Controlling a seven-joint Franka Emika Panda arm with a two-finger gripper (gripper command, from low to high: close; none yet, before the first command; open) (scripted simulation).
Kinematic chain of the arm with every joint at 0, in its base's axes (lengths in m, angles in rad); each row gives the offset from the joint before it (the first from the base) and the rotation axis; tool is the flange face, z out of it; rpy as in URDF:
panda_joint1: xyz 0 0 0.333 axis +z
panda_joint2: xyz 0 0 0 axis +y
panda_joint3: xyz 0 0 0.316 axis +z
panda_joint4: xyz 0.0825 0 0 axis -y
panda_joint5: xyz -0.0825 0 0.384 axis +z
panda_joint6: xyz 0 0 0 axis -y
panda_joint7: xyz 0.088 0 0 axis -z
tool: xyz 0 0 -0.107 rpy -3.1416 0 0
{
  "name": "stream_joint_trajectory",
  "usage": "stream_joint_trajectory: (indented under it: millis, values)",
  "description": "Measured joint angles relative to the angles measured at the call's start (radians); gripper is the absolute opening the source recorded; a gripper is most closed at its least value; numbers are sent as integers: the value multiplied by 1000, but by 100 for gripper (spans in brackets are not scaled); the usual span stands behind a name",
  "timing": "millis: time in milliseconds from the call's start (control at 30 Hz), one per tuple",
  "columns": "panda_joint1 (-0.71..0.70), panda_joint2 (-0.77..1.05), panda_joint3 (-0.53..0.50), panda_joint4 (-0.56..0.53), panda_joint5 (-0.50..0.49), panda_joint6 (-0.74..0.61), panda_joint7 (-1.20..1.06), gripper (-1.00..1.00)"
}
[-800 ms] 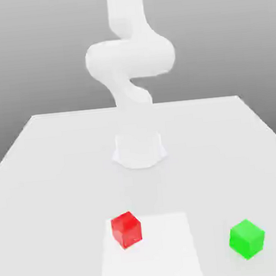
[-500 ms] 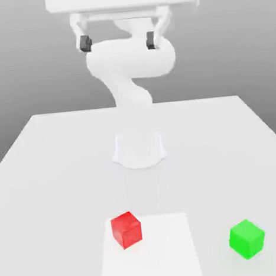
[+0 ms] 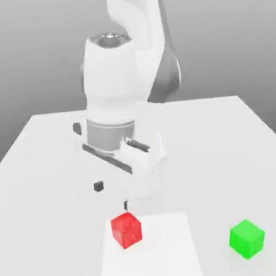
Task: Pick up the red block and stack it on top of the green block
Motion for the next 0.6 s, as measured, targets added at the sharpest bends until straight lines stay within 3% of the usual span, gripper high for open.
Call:
stream_joint_trajectory:
  millis: [67, 167, 600]
  values:
    - [5, 36, -1, -29, 59, 33, 10, 0]
    - [6, 76, -1, -29, 67, 67, 25, 0]
    - [74, 285, -109, -2, -85, 242, 139, 0]
